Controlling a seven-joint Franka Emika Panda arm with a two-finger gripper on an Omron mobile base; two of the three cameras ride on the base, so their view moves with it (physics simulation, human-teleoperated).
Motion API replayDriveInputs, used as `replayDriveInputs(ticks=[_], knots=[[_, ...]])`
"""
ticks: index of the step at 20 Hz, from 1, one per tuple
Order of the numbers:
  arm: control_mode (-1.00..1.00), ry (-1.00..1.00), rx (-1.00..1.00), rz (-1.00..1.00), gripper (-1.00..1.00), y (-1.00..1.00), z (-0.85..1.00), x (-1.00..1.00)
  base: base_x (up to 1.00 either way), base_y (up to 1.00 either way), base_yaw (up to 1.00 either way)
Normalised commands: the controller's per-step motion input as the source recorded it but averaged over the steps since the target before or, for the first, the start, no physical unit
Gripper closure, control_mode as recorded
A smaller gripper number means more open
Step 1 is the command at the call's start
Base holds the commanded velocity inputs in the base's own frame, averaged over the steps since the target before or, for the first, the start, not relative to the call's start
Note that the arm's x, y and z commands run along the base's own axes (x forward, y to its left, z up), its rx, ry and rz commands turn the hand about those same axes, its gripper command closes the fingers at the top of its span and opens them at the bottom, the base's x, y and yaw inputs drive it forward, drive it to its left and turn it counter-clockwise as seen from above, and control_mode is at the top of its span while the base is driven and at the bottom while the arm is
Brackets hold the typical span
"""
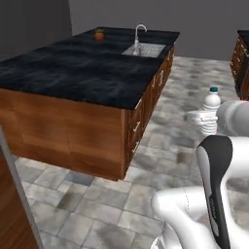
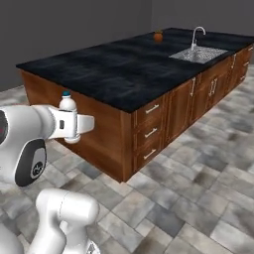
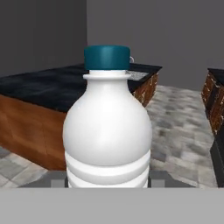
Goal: Take the bottled waters from the counter and place them in the freezer to freeze. Close the freezer door after placing the bottles.
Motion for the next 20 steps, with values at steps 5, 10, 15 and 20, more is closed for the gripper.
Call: replayDriveInputs(ticks=[5,10,15,20], knots=[[1.00,0.00,0.00,0.00,1.00,0.00,0.00,0.00,0.77,-0.04,0.72],[1.00,0.00,0.00,0.00,1.00,0.00,0.00,0.00,0.35,-0.26,0.80],[1.00,0.00,0.00,0.00,1.00,0.00,0.00,0.00,0.54,-0.25,0.80],[1.00,0.00,0.00,0.00,1.00,0.00,0.00,0.00,0.32,-0.34,0.77]])
